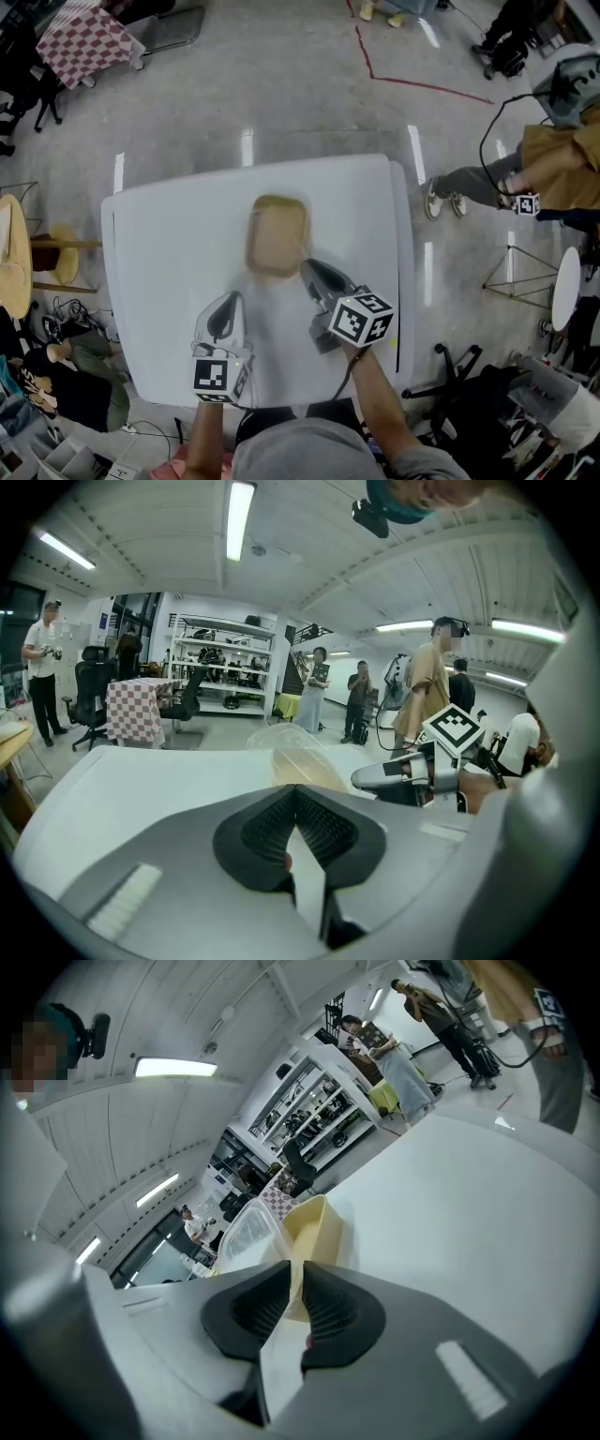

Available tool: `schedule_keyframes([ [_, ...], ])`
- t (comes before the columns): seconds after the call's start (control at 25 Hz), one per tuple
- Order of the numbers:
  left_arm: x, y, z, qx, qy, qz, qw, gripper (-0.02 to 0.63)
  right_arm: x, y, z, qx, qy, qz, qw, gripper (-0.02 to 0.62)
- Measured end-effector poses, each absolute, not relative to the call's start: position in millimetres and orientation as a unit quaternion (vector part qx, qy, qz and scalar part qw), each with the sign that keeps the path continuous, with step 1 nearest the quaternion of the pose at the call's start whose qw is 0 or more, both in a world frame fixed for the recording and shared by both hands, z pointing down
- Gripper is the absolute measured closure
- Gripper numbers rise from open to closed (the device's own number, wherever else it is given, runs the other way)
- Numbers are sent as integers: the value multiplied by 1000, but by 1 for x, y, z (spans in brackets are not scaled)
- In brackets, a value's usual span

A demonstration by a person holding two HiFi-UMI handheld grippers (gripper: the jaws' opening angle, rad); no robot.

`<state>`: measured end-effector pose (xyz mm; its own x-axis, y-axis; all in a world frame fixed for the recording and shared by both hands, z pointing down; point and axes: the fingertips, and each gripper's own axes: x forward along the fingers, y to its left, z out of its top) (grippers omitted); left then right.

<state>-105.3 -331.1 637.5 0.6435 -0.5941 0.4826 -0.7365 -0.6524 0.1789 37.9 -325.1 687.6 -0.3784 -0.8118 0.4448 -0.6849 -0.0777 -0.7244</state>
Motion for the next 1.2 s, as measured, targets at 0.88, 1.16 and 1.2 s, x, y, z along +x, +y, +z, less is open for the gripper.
schedule_keyframes([
  [0.88, -110, -322, 609, 895, -378, 174, 163, 595, 38, -324, 645, -568, 694, -438, 62, 555],
  [1.16, -109, -310, 583, 899, -383, 154, 148, 595, 43, -314, 611, -573, 707, -408, 66, 555],
  [1.2, -109, -307, 579, 899, -384, 151, 146, 595, 43, -311, 605, -574, 709, -404, 67, 555],
])
